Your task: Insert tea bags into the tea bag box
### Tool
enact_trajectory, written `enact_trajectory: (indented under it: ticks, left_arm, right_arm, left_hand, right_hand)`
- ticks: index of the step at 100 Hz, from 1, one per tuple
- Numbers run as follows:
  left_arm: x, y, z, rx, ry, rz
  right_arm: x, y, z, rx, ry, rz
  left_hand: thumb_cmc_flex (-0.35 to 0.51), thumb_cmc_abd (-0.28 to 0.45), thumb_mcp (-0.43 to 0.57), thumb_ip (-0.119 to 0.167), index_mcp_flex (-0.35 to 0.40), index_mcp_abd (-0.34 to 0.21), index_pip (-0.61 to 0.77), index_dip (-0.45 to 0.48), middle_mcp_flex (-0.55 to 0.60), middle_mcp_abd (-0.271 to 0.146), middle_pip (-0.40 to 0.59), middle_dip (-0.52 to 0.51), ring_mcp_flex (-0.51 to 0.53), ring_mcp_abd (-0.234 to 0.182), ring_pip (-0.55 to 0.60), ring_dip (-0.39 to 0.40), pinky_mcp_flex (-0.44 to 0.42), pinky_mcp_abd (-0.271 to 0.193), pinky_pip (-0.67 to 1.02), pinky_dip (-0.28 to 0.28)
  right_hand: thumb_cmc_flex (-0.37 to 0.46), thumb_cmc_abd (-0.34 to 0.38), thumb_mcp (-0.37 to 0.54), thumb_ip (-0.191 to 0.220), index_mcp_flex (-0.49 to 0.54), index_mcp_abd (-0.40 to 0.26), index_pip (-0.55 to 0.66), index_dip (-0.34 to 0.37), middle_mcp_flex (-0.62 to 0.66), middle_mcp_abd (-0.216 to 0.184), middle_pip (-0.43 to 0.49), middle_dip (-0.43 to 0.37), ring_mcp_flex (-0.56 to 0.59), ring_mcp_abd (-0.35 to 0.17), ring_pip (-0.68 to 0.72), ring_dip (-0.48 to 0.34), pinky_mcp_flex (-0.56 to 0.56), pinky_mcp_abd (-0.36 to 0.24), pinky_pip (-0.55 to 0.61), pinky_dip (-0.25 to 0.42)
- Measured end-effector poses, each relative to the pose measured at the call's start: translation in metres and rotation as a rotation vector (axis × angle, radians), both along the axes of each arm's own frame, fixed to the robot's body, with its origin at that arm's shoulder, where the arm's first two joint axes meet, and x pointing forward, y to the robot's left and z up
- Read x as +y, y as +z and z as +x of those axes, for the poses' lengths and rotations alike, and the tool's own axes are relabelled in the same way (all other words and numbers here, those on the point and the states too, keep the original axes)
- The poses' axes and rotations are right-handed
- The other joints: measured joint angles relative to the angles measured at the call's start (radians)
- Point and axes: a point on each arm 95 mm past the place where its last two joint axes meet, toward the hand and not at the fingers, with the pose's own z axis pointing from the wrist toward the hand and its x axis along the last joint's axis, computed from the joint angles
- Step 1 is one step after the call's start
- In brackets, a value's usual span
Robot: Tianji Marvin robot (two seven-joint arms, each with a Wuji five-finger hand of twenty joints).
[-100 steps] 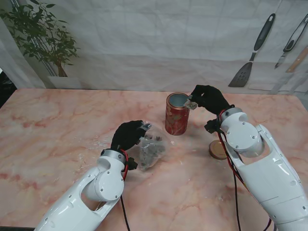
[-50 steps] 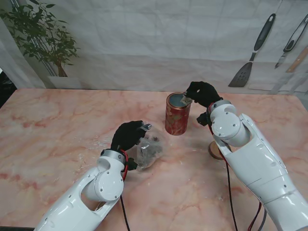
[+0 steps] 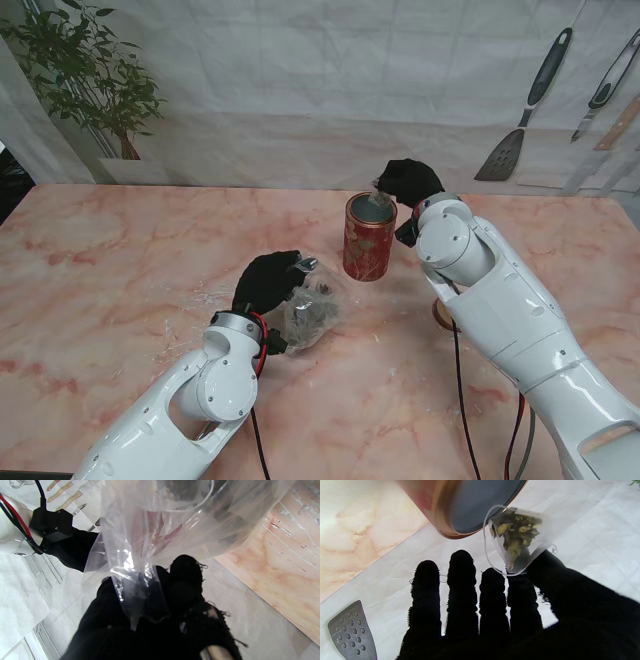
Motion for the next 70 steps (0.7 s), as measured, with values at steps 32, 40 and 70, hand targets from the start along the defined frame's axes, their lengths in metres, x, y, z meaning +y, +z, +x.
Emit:
enact_trajectory:
  ticks: [32,40,70]
  left_arm:
    - [0.000,0.001,-0.003,-0.019,0.002,0.001]
    - [0.000,0.001,-0.004,-0.023,0.000,0.003]
    - [0.000,0.001,-0.004,-0.024,0.000,0.004]
  right_arm:
    - [0.009,-0.013,0.012,0.007,-0.069,-0.005]
    - [0.011,-0.015,0.012,0.009,-0.077,0.017]
    - [0.015,-0.014,0.011,0.011,-0.084,0.025]
  left_hand:
    - [-0.001,0.000,0.004,-0.001,0.000,0.000,0.000,0.000,0.000,0.000,0.000,0.000,0.000,0.000,0.000,0.000,0.000,0.000,0.000,0.000]
    - [-0.001,0.000,0.004,-0.001,0.000,0.000,0.000,0.000,0.000,0.000,0.000,0.000,0.000,0.000,0.000,0.000,0.000,0.000,0.000,0.000]
    - [-0.010,0.000,0.017,-0.001,0.000,0.000,0.000,0.000,0.000,0.000,0.000,0.000,0.000,0.000,0.000,0.000,0.000,0.000,0.000,0.000]
  right_hand:
    - [-0.029,-0.054,0.050,-0.002,0.025,-0.013,0.007,-0.074,0.016,0.000,0.003,-0.013,0.030,-0.003,0.002,0.000,0.016,0.000,0.004,-0.001]
    - [-0.052,-0.082,0.074,-0.009,0.022,-0.016,0.007,-0.103,0.023,-0.003,0.004,-0.026,0.033,-0.004,0.009,0.000,0.017,0.000,0.010,-0.002]
    - [-0.235,-0.106,0.112,0.002,0.021,-0.001,-0.182,-0.120,-0.038,-0.003,0.001,-0.062,0.019,-0.013,0.009,-0.002,-0.006,-0.002,0.011,-0.014]
